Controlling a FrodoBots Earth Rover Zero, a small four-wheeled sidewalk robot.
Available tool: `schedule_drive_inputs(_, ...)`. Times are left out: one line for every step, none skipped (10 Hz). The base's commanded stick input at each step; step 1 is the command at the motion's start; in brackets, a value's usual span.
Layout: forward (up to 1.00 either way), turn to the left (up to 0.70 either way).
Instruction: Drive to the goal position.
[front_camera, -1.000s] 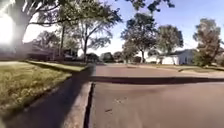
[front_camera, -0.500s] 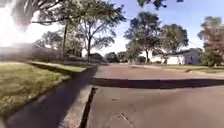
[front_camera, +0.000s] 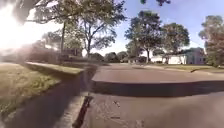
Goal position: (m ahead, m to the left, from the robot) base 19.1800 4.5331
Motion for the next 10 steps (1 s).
schedule_drive_inputs(1.0,0.0)
schedule_drive_inputs(1.0,0.0)
schedule_drive_inputs(1.0,0.0)
schedule_drive_inputs(1.0,0.0)
schedule_drive_inputs(1.0,0.0)
schedule_drive_inputs(1.0,0.0)
schedule_drive_inputs(1.0,0.0)
schedule_drive_inputs(1.0,0.0)
schedule_drive_inputs(1.0,0.0)
schedule_drive_inputs(1.0,0.0)
